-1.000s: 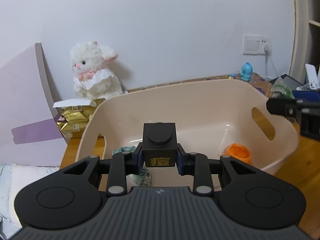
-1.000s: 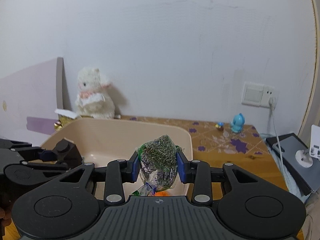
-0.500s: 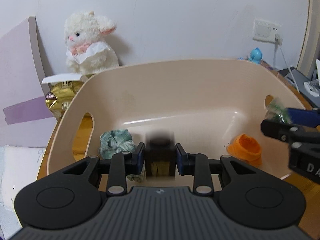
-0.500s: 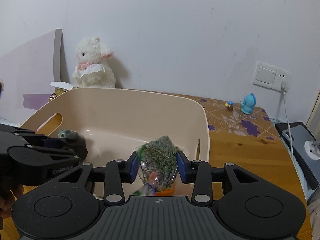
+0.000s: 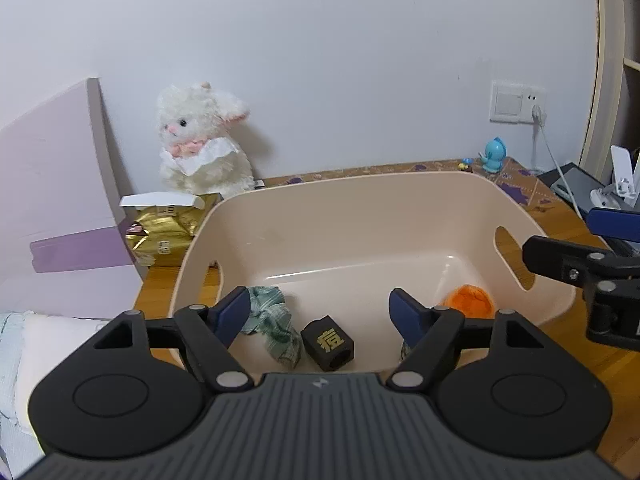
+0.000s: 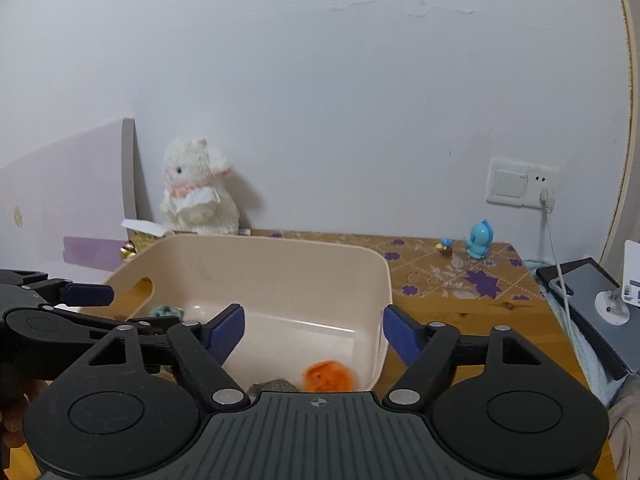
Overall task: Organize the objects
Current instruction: 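Lift cube and mesh bag over the bin and open both tools, then withdraw both tools from the bin toward the remaining boxes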
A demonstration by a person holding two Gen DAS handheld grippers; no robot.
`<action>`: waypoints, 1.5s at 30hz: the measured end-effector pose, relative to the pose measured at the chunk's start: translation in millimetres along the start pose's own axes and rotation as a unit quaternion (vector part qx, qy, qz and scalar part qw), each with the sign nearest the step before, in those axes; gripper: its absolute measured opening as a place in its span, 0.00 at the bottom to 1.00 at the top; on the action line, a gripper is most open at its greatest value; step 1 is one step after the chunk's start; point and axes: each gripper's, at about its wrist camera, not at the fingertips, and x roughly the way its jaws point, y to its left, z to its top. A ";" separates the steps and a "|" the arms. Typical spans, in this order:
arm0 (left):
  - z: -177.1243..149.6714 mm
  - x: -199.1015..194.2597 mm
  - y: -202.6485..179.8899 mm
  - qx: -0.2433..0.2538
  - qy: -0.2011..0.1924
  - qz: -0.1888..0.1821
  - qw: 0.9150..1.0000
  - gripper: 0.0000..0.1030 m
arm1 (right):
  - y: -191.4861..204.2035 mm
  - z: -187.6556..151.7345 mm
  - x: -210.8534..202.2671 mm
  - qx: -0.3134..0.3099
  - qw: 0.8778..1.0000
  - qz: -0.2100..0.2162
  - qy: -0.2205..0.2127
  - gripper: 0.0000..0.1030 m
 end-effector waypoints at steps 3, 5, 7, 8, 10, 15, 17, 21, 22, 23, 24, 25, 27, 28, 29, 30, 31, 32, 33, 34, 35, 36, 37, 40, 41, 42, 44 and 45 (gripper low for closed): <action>-5.7 -16.8 1.8 -0.001 -0.007 0.005 1.000 0.80 | -0.9 -0.5 -17.2 0.005 1.000 0.003 -0.008 0.84; -11.2 -26.4 2.6 0.000 -0.009 0.009 1.000 0.81 | -1.2 -2.9 -28.7 0.006 1.000 0.002 -0.011 0.85; -18.4 -34.6 3.8 0.000 -0.007 0.012 1.000 0.82 | -1.1 -5.6 -37.1 0.005 1.000 0.003 -0.011 0.85; -22.0 -37.7 4.6 -0.001 -0.005 0.013 1.000 0.82 | -0.8 -7.9 -41.6 0.005 1.000 0.003 -0.010 0.85; -29.8 -43.8 5.8 -0.005 -0.001 0.013 1.000 0.82 | 2.1 -13.8 -48.4 0.001 1.000 0.003 -0.008 0.86; -49.8 -55.6 6.2 -0.006 0.005 0.017 1.000 0.84 | 7.4 -31.3 -61.6 -0.004 1.000 0.000 -0.004 0.92; -58.0 -58.9 6.2 -0.005 0.009 0.018 1.000 0.84 | 9.5 -38.4 -65.2 -0.007 1.000 -0.001 0.001 0.93; -73.7 -62.1 6.4 -0.006 0.019 0.017 1.000 0.84 | 11.7 -52.3 -67.9 -0.013 1.000 -0.001 0.012 0.94; -77.7 -61.3 6.6 -0.006 0.023 0.015 1.000 0.84 | 12.2 -56.3 -68.0 -0.013 1.000 -0.001 0.016 0.94; -81.5 -60.6 6.5 -0.006 0.028 0.014 0.999 0.84 | 12.8 -60.8 -66.8 -0.014 1.000 0.000 0.023 0.94; -84.8 -59.5 6.3 -0.006 0.032 0.013 0.999 0.84 | 13.4 -64.4 -65.8 -0.016 1.000 0.001 0.027 0.94; -89.0 -58.1 5.7 -0.005 0.037 0.012 0.999 0.84 | 14.0 -69.1 -63.9 -0.017 0.999 0.001 0.033 0.94; -95.1 -54.8 4.9 -0.001 0.045 0.011 0.999 0.84 | 15.2 -76.4 -60.0 -0.019 0.999 0.002 0.044 0.94; -98.3 -53.2 4.8 0.001 0.049 0.011 0.999 0.84 | 15.4 -80.1 -57.8 -0.019 0.999 0.003 0.050 0.94; -101.1 -51.3 4.9 0.002 0.052 0.011 0.999 0.84 | 15.6 -84.0 -55.2 -0.020 0.998 0.004 0.056 0.94; -103.8 -49.4 5.3 0.002 0.056 0.011 0.998 0.84 | 16.0 -87.8 -52.2 -0.020 0.998 0.005 0.062 0.94; -106.5 -46.7 5.5 0.002 0.060 0.011 0.998 0.84 | 17.1 -91.1 -49.6 -0.022 0.997 0.005 0.068 0.94; -109.1 -44.6 5.3 0.001 0.063 0.010 0.998 0.84 | 18.2 -94.4 -46.1 -0.024 0.997 0.006 0.074 0.94; -111.6 -41.8 5.6 0.000 0.068 0.007 0.998 0.84 | 19.2 -97.6 -42.5 -0.026 0.996 0.007 0.079 0.94; -113.8 -37.9 6.4 -0.002 0.074 0.002 0.997 0.84 | 20.7 -100.8 -38.8 -0.029 0.996 0.007 0.086 0.94; -115.9 -34.9 5.7 -0.003 0.079 -0.001 0.997 0.84 | 22.5 -103.8 -35.4 -0.032 0.995 0.008 0.090 0.94; -117.8 -31.4 5.1 -0.004 0.085 -0.005 0.996 0.84 | 24.9 -106.2 -31.2 -0.036 0.995 0.008 0.095 0.94; -120.0 -27.3 4.6 -0.003 0.090 -0.007 0.996 0.84 | 26.9 -109.4 -27.5 -0.039 0.994 0.008 0.101 0.94; -125.1 -16.8 2.5 0.003 0.101 -0.013 0.995 0.84 | 30.5 -117.6 -16.8 -0.050 0.992 0.008 0.116 0.94; -126.3 -13.1 2.3 0.003 0.105 -0.017 0.994 0.84 | 31.7 -120.4 -12.7 -0.053 0.991 0.007 0.121 0.94; -127.1 -9.9 2.1 0.003 0.108 -0.020 0.994 0.84 | 32.5 -123.1 -9.3 -0.057 0.990 0.007 0.126 0.94; -128.2 -2.8 1.2 0.002 0.113 -0.028 0.993 0.84 | 33.8 -128.4 -1.5 -0.064 0.989 0.007 0.135 0.94; -128.7 0.6 0.5 0.002 0.116 -0.032 0.993 0.84 | 34.2 -130.4 1.7 -0.066 0.988 0.006 0.139 0.93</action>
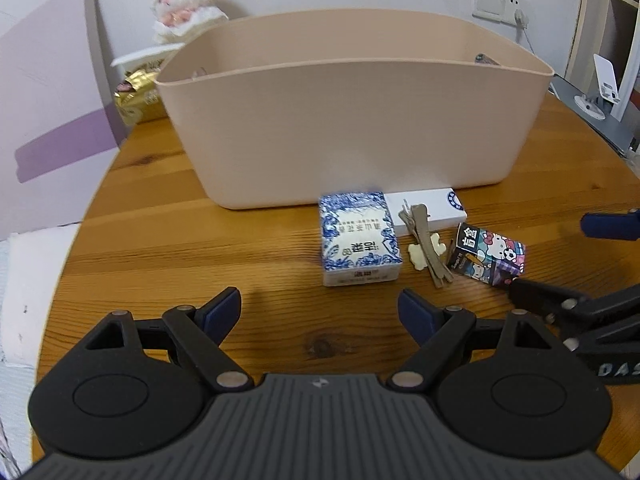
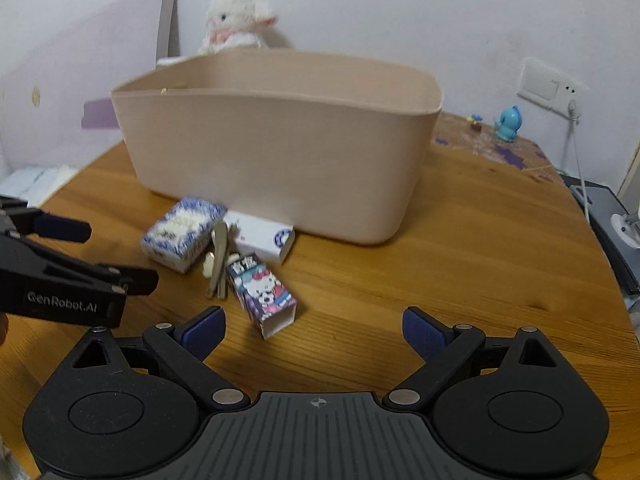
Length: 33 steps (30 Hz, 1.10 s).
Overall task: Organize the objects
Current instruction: 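Withdraw both tools from the bin toward the remaining boxes, then grasp the blue-white box with the left tool while the right tool grasps the Hello Kitty box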
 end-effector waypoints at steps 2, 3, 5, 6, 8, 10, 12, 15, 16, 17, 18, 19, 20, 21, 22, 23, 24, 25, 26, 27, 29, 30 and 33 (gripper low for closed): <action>1.1 7.2 -1.6 0.002 0.005 -0.004 1.000 0.84 | 1.2 -0.6 7.7 -0.004 1.000 0.000 0.006 0.92; 1.8 10.2 -2.6 0.003 0.006 -0.006 1.000 0.84 | 1.5 -0.4 11.4 -0.006 1.000 -0.001 0.007 0.92; 3.7 16.2 -3.6 0.003 0.007 -0.010 1.000 0.84 | 2.9 0.0 18.0 -0.008 1.000 -0.002 0.010 0.90; 5.0 19.0 -3.7 0.002 0.008 -0.011 1.000 0.84 | 3.8 0.2 21.2 -0.009 1.000 -0.001 0.012 0.89; 7.6 25.1 -1.8 -0.004 0.007 -0.014 1.000 0.84 | 5.0 0.9 27.2 -0.013 1.000 -0.001 0.016 0.89; 10.4 30.1 0.8 -0.014 0.004 -0.021 1.000 0.85 | 5.9 1.2 29.4 -0.013 1.000 0.003 0.011 0.89; 13.6 33.8 2.7 -0.019 0.001 -0.024 1.000 0.85 | 6.7 4.2 31.7 -0.015 1.000 0.003 0.010 0.88; 17.5 38.5 4.1 -0.019 -0.003 -0.026 0.999 0.84 | 8.0 6.8 35.2 -0.019 1.000 0.005 0.006 0.79; 18.2 39.5 4.3 -0.019 -0.006 -0.026 0.999 0.83 | 8.9 7.7 35.3 -0.020 1.000 0.007 0.005 0.76; 18.4 40.6 4.3 -0.019 -0.009 -0.026 0.999 0.82 | 9.4 8.1 35.3 -0.021 1.000 0.009 0.004 0.74; 18.6 41.1 4.1 -0.018 -0.012 -0.025 0.999 0.78 | 10.2 8.5 35.3 -0.022 1.000 0.012 0.004 0.71; 18.7 41.1 4.1 -0.016 -0.016 -0.026 0.999 0.74 | 10.3 9.5 34.6 -0.023 1.000 0.014 0.004 0.67; 19.0 40.7 4.0 -0.016 -0.018 -0.027 0.999 0.72 | 10.9 9.8 33.9 -0.023 1.000 0.020 0.004 0.64; 19.1 40.2 3.9 -0.014 -0.020 -0.029 0.999 0.66 | 10.9 9.1 31.9 -0.022 0.999 0.025 0.005 0.57; 18.8 39.0 2.3 -0.011 -0.023 -0.032 0.999 0.59 | 11.9 10.1 30.2 -0.021 0.999 0.028 0.005 0.47; 18.8 38.4 2.0 -0.008 -0.025 -0.035 0.999 0.55 | 12.8 10.3 28.7 -0.020 0.999 0.030 0.005 0.43; 18.6 37.4 1.6 -0.005 -0.027 -0.039 0.999 0.47 | 14.5 10.9 27.2 -0.021 0.999 0.030 0.005 0.37; 18.2 36.4 0.6 -0.001 -0.027 -0.040 0.999 0.47 | 15.5 11.0 26.7 -0.023 0.999 0.028 0.005 0.32; 17.6 35.4 -0.1 0.001 -0.026 -0.037 0.999 0.47 | 16.1 10.3 26.0 -0.025 0.999 0.028 0.006 0.31; 16.8 34.2 -0.9 0.004 -0.026 -0.035 0.999 0.47 | 16.5 10.1 25.4 -0.024 0.999 0.028 0.007 0.29; 13.7 30.5 -2.9 0.005 -0.023 -0.030 0.999 0.46 | 15.2 8.9 23.4 -0.020 0.999 0.030 0.010 0.25; 12.2 28.6 -2.9 0.005 -0.021 -0.028 0.999 0.46 | 14.3 8.6 23.4 -0.018 0.999 0.028 0.011 0.20; 8.9 19.7 -4.7 0.009 -0.023 -0.028 0.999 0.46 | 9.9 6.2 18.4 -0.007 1.000 0.026 0.012 0.20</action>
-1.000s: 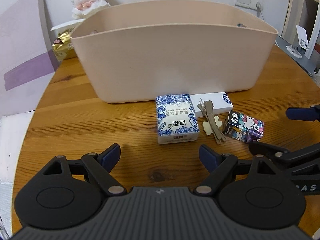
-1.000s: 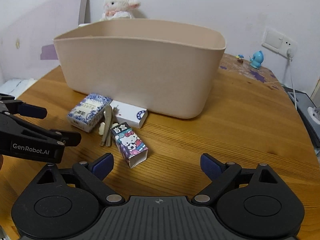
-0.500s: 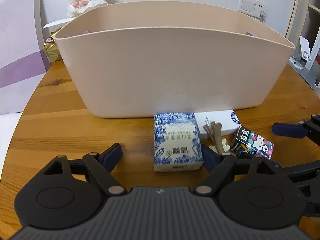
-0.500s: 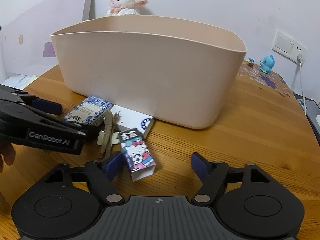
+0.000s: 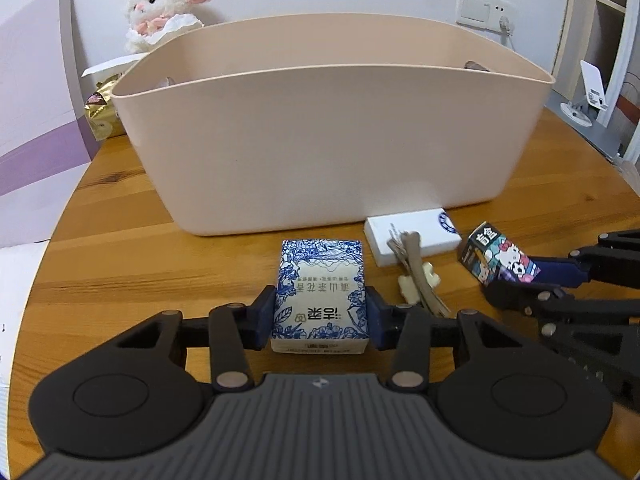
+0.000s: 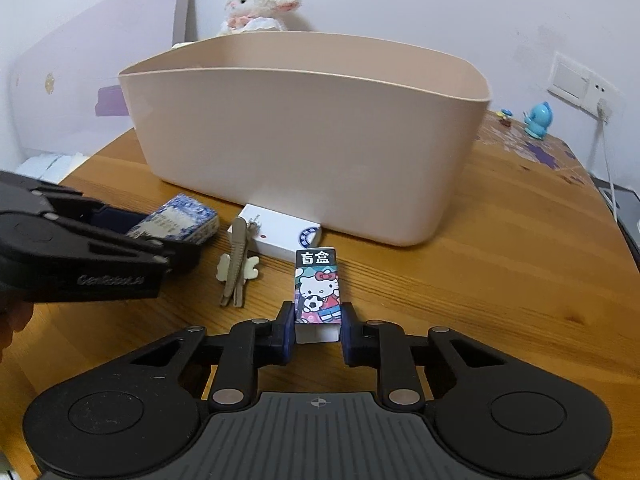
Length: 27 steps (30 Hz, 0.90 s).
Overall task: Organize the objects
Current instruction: 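Grasp the blue-white box with the left tool while the right tool grasps the Hello Kitty box, then carry both boxes into the beige bin and open both tools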
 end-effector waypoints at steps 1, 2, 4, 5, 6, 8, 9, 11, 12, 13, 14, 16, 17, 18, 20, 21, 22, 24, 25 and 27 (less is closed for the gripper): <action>-1.6 -4.3 -0.5 0.001 -0.002 0.001 1.000 0.46 | -2.0 -1.4 -2.3 0.003 1.000 0.001 -0.001 0.20; -3.0 -8.2 -1.3 0.002 -0.004 0.002 1.000 0.46 | -2.4 -2.6 -6.6 0.004 1.000 0.000 -0.004 0.20; -6.1 -17.3 -2.6 0.004 -0.008 0.003 1.000 0.46 | -2.7 -4.6 -15.5 0.005 1.000 -0.001 -0.010 0.20; -7.3 -21.5 -3.3 0.005 -0.010 0.004 1.000 0.46 | -2.7 -5.6 -20.5 0.006 1.000 0.000 -0.013 0.20; -8.7 -26.3 -4.0 0.006 -0.013 0.005 1.000 0.46 | -4.3 -8.1 -26.3 0.007 1.000 0.000 -0.017 0.20; -11.4 -37.2 -6.0 0.010 -0.020 0.008 1.000 0.46 | -4.4 -10.2 -37.2 0.009 1.000 0.000 -0.026 0.20; -12.0 -42.1 -6.6 0.012 -0.024 0.010 1.000 0.46 | -4.6 -11.2 -42.9 0.010 0.999 -0.001 -0.030 0.20; -13.6 -52.7 -9.2 0.017 -0.032 0.012 0.999 0.46 | -5.1 -11.7 -52.6 0.014 0.999 -0.004 -0.040 0.20; -14.6 -58.0 -9.8 0.019 -0.036 0.014 0.999 0.46 | -5.7 -12.5 -58.9 0.017 0.999 -0.007 -0.048 0.20; -15.4 -63.4 -10.5 0.019 -0.041 0.016 0.999 0.46 | -5.7 -12.6 -64.3 0.019 0.998 -0.009 -0.055 0.20; -16.2 -67.8 -10.7 0.018 -0.046 0.018 0.999 0.46 | -6.3 -13.2 -69.1 0.021 0.998 -0.010 -0.062 0.20; -17.5 -77.1 -10.2 0.016 -0.055 0.021 0.998 0.46 | -6.9 -13.0 -80.8 0.023 0.997 -0.011 -0.075 0.20; -17.0 -80.6 -10.1 0.016 -0.057 0.020 0.998 0.46 | -7.3 -13.1 -87.8 0.023 0.996 -0.011 -0.084 0.20; -16.9 -84.3 -10.0 0.018 -0.060 0.019 0.998 0.46 | -7.5 -12.8 -93.7 0.022 0.996 -0.012 -0.091 0.20; -16.9 -93.4 -10.1 0.022 -0.069 0.021 0.997 0.46 | -8.1 -11.3 -104.8 0.022 0.994 -0.016 -0.108 0.20; -16.9 -97.5 -10.5 0.023 -0.075 0.022 0.997 0.46 | -9.0 -10.2 -110.2 0.022 0.993 -0.016 -0.114 0.20; -16.1 -102.9 -10.8 0.025 -0.081 0.023 0.996 0.46 | -9.7 -9.1 -114.9 0.024 0.992 -0.015 -0.121 0.20; -13.7 -110.6 -10.5 0.027 -0.092 0.024 0.995 0.46 | -10.9 -5.9 -123.5 0.026 0.990 -0.014 -0.134 0.20; -11.6 -114.5 -10.2 0.028 -0.098 0.025 0.994 0.46 | -11.7 -3.7 -127.8 0.027 0.990 -0.014 -0.141 0.20; -6.4 -120.4 -9.0 0.030 -0.109 0.027 0.993 0.46 | -11.7 1.0 -132.8 0.027 0.988 -0.015 -0.151 0.20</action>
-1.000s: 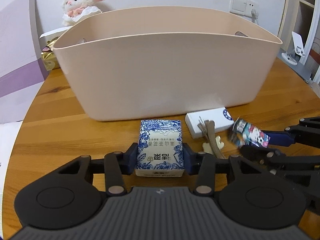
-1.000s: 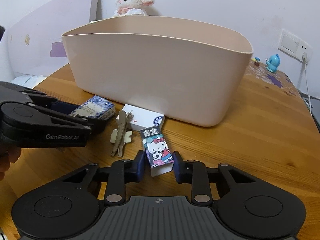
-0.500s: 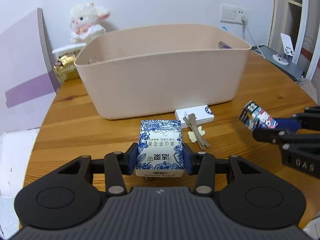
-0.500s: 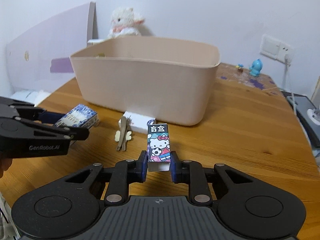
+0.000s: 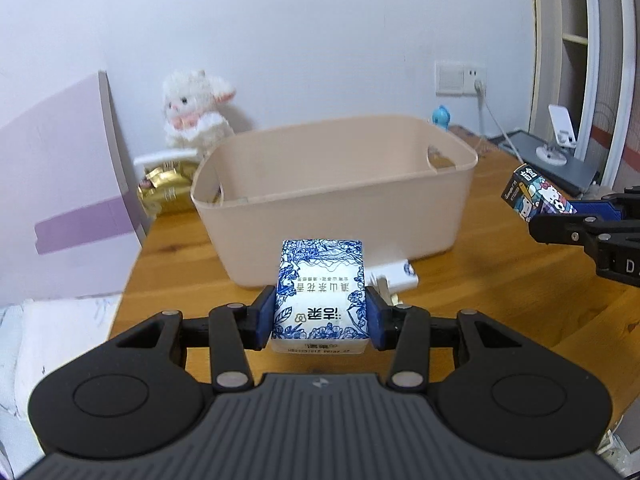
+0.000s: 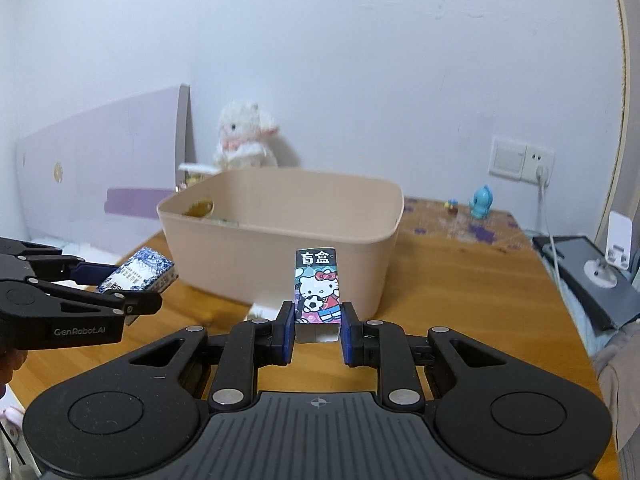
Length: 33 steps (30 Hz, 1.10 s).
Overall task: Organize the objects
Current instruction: 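Carry both boxes into the beige bin and open both tools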
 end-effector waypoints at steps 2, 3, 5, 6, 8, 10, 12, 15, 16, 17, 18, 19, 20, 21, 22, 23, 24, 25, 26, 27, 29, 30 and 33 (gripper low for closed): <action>7.2 -4.0 2.1 -0.001 -0.011 0.002 1.000 0.46 | -1.2 7.1 -2.3 0.001 1.000 0.000 -0.010 0.20; 10.5 -5.0 3.1 -0.002 -0.015 0.004 1.000 0.46 | -1.4 10.1 -2.7 0.002 1.000 -0.001 -0.014 0.20; 18.5 -5.7 5.1 -0.003 -0.022 0.007 1.000 0.46 | -2.5 17.8 -3.8 0.000 1.000 -0.006 -0.026 0.20; 22.6 -5.1 6.2 -0.003 -0.024 0.008 1.000 0.46 | -2.7 21.9 -3.0 0.000 0.999 -0.008 -0.031 0.20; 30.2 -3.2 7.9 0.000 -0.028 0.011 1.000 0.46 | -5.6 30.4 -0.1 0.002 0.999 -0.009 -0.040 0.20; 37.6 0.4 11.1 -0.001 -0.031 0.015 0.999 0.46 | -8.4 38.3 4.5 0.004 0.999 -0.010 -0.046 0.20; 44.9 5.2 13.7 -0.003 -0.033 0.017 0.999 0.46 | -10.3 44.6 9.1 0.005 0.999 -0.011 -0.051 0.20; 57.3 16.9 17.7 -0.007 -0.034 0.020 0.999 0.46 | -14.7 53.9 19.9 0.010 0.998 -0.012 -0.054 0.20; 62.2 22.9 19.1 -0.009 -0.034 0.020 0.999 0.46 | -16.8 57.3 24.3 0.012 0.998 -0.013 -0.055 0.20; 65.8 27.9 20.0 -0.009 -0.033 0.021 0.999 0.46 | -19.8 61.1 29.3 0.013 0.998 -0.013 -0.056 0.20; 69.1 33.5 21.2 -0.010 -0.033 0.022 0.999 0.46 | -21.7 63.0 33.2 0.014 0.998 -0.014 -0.056 0.20; 73.3 40.9 21.9 -0.010 -0.031 0.024 0.999 0.46 | -23.9 63.8 38.2 0.015 0.998 -0.014 -0.055 0.20; 76.6 47.3 22.3 -0.010 -0.029 0.025 0.999 0.46 | -26.9 66.8 44.1 0.017 0.998 -0.014 -0.055 0.20; 79.9 54.6 23.3 -0.010 -0.026 0.025 0.999 0.46 | -29.9 69.8 50.2 0.018 0.998 -0.015 -0.053 0.20; 83.5 63.5 23.7 -0.010 -0.022 0.027 0.999 0.46 | -33.0 72.0 55.3 0.019 0.998 -0.015 -0.051 0.20; 86.5 71.5 24.1 -0.011 -0.019 0.029 0.999 0.46 | -36.2 74.7 62.1 0.020 0.998 -0.016 -0.049 0.20; 88.2 78.0 24.3 -0.011 -0.016 0.030 0.999 0.46 | -37.7 76.2 67.7 0.020 0.999 -0.017 -0.047 0.20; 90.0 85.9 24.8 -0.012 -0.011 0.032 0.999 0.46 | -39.7 78.2 74.6 0.018 0.999 -0.018 -0.044 0.20; 91.6 94.8 25.3 -0.014 -0.006 0.035 0.999 0.46 | -41.6 79.8 82.2 0.014 0.999 -0.020 -0.041 0.20; 93.0 102.2 26.0 -0.016 -0.002 0.036 0.999 0.46 | -41.1 80.0 89.0 0.009 0.999 -0.022 -0.037 0.20; 95.5 118.4 27.4 -0.021 0.008 0.039 0.999 0.46 | -41.2 82.7 104.5 0.007 0.999 -0.025 -0.027 0.20; 96.4 125.5 28.1 -0.025 0.015 0.036 0.999 0.46 | -41.6 83.4 112.8 0.008 0.999 -0.024 -0.020 0.20; 98.3 147.0 30.0 -0.037 0.037 0.024 0.998 0.46 | -40.6 82.4 134.5 0.006 1.000 -0.024 0.002 0.20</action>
